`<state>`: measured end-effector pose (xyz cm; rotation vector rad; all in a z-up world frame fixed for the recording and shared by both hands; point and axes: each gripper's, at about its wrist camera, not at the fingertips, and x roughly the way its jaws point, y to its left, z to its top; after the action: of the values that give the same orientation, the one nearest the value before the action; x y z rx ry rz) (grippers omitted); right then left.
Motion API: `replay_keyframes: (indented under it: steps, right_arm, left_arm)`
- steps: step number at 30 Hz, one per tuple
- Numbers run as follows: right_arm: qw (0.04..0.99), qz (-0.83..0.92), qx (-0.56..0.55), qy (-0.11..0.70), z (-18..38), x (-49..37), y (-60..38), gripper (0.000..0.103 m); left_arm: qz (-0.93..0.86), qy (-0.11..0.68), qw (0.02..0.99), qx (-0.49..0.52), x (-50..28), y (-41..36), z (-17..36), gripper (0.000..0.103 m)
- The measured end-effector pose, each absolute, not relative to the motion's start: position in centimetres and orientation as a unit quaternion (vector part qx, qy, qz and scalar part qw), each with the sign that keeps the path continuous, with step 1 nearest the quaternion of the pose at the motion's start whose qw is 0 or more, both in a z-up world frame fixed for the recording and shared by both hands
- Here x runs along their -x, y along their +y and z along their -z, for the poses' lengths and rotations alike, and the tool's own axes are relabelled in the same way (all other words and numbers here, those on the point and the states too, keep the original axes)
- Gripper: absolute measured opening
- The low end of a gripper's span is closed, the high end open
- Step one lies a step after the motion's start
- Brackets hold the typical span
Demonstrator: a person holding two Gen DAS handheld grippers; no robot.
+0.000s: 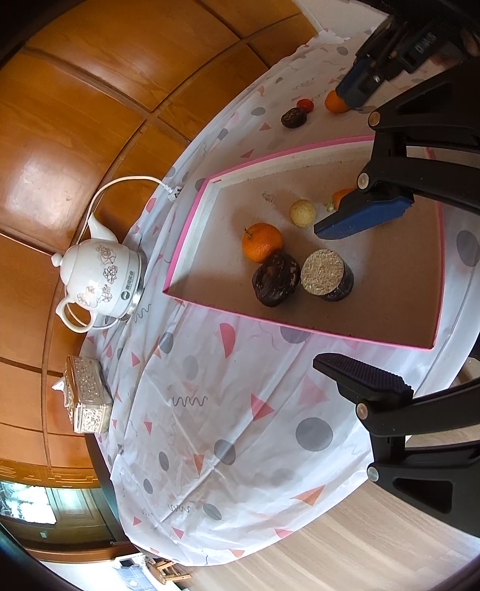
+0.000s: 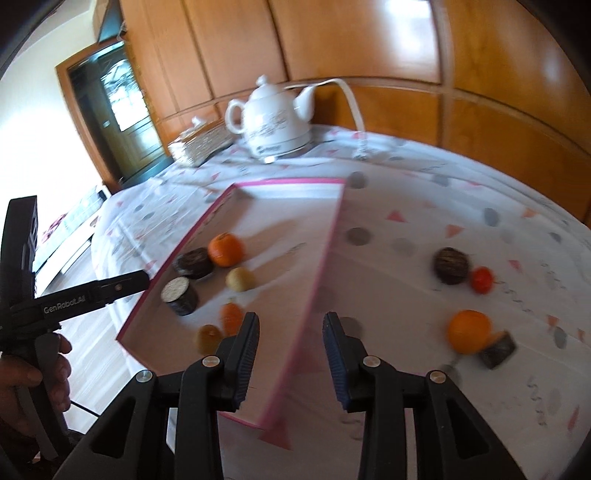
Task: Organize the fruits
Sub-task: 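Carry the yellow fruit into the tray and open the right tool, then move the left tool toward the second dark brown round root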
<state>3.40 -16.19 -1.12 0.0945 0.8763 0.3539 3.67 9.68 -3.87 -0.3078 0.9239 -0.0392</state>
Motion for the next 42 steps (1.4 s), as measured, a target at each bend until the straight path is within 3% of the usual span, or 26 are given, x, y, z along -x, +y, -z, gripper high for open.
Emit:
replay_keyframes:
  steps: [28, 42]
  right_arm:
    - [0.891, 0.102, -0.133, 0.423, 4.7, 1.5, -34.0, 0.036]
    - [0.84, 0.27, -0.207, 0.423, 8.1, 5.4, -43.7, 0.036]
  left_arm:
    - [0.06, 0.45, 0.885, 0.1, -4.1, 4.9, 3.1, 0.065]
    - [0.102, 0.457, 0.881, 0.064, -5.1, 0.6, 2.9, 0.065]
